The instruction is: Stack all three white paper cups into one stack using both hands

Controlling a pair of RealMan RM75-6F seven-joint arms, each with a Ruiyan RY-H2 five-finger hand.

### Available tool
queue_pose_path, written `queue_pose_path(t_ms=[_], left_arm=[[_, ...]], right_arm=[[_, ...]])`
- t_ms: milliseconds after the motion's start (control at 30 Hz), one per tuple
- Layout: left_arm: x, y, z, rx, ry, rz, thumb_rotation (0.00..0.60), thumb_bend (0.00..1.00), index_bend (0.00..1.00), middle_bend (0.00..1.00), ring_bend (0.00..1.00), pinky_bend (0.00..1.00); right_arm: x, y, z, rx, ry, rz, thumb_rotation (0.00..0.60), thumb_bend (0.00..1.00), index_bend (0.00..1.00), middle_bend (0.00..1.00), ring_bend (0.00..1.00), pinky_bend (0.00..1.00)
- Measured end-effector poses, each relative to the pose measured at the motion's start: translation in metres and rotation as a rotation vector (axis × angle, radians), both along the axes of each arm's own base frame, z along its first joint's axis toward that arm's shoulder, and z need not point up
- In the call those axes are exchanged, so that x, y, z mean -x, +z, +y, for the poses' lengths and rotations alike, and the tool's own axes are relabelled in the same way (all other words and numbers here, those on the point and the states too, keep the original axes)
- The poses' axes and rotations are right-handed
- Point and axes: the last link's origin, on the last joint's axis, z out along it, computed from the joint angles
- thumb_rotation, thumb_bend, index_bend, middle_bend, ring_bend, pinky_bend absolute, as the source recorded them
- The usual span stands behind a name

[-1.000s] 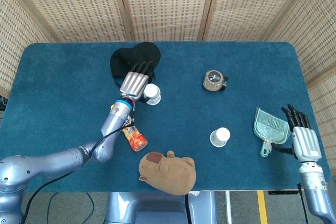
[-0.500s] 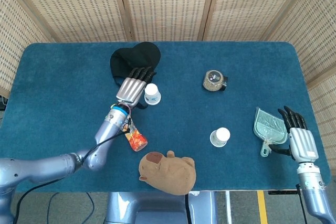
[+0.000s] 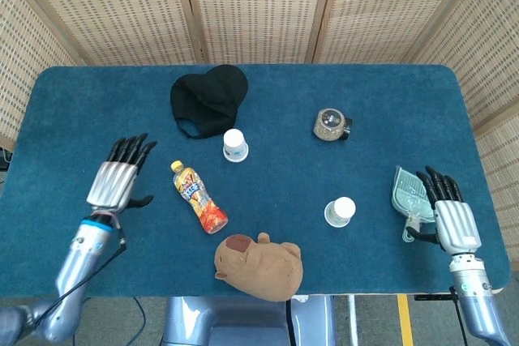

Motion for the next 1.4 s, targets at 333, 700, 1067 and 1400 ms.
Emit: queue_pose_path(t_ms=[333, 700, 1067, 1400], left_arm=[[0.049, 0.018, -0.064, -0.008, 0.071, 0.004, 0.6, 0.19, 0.07, 0.0, 0.0, 0.01], [0.053, 0.028, -0.076, -0.013, 0.058, -0.024, 0.6, 0.19, 0.08, 0.0, 0.0, 0.01], [0.055, 0.026, -0.076, 0.01, 0.057, -0.025, 0.6, 0.19, 0.09, 0.0, 0.0, 0.01], [0.056, 0.024, -0.074, 0.018, 0.062, -0.027, 0.6, 0.19, 0.1, 0.0, 0.0, 0.01]], right_arm=[[-0.015, -0.008, 0.005, -0.023, 0.046, -0.005, 0.6, 0.09, 0.25, 0.0, 0.0, 0.0], [-0.055, -0.031, -0.006, -0.128, 0.103, -0.011, 0.6, 0.12, 0.28, 0.0, 0.0, 0.0], [-0.077, -0.059, -0.035, -0.224, 0.063, 0.027, 0.6, 0.17, 0.31, 0.0, 0.0, 0.0], [-0.084, -0.075, -0.048, -0.257, 0.055, 0.04, 0.6, 0.17, 0.34, 0.0, 0.0, 0.0]])
